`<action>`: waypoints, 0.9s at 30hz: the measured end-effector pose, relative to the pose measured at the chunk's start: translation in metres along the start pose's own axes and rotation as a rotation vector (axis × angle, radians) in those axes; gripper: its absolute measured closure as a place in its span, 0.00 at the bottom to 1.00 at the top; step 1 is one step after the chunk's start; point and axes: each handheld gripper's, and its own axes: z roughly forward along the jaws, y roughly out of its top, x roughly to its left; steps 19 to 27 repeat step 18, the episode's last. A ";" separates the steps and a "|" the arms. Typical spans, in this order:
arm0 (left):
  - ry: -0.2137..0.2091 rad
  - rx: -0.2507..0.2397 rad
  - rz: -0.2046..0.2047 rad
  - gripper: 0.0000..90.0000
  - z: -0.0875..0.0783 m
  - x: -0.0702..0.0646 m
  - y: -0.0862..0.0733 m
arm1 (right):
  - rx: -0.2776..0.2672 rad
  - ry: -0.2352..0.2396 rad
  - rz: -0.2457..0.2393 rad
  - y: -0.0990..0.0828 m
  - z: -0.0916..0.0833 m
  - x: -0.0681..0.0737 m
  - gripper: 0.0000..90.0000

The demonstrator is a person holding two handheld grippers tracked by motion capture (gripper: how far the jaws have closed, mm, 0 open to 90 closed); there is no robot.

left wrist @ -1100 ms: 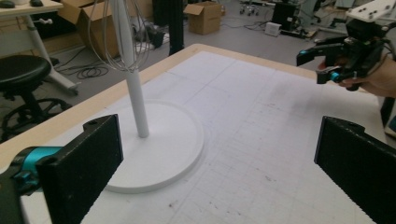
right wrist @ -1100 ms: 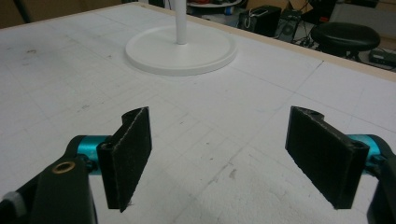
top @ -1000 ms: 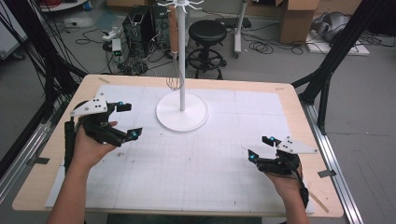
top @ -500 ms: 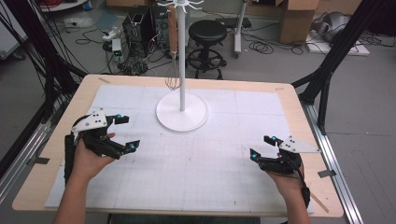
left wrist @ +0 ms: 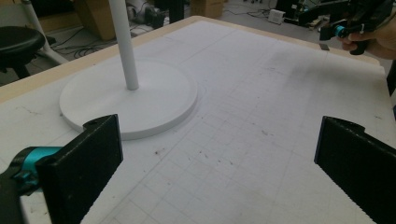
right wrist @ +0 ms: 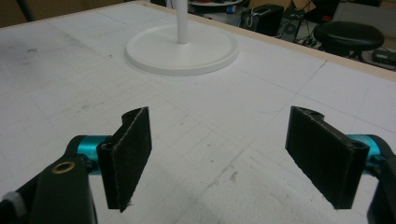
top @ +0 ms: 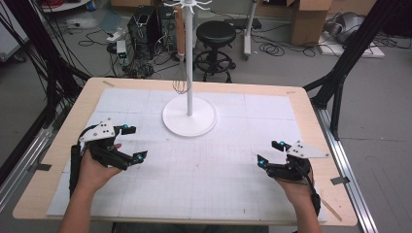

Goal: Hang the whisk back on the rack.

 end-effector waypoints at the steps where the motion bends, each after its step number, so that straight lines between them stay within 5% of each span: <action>1: -0.001 0.000 -0.001 0.02 0.000 0.000 0.000 | 0.003 -0.001 0.001 0.000 0.000 0.000 0.24; 27: -0.009 0.003 -0.007 0.02 0.003 0.000 -0.002 | 0.013 0.002 0.010 -0.002 0.000 0.000 0.24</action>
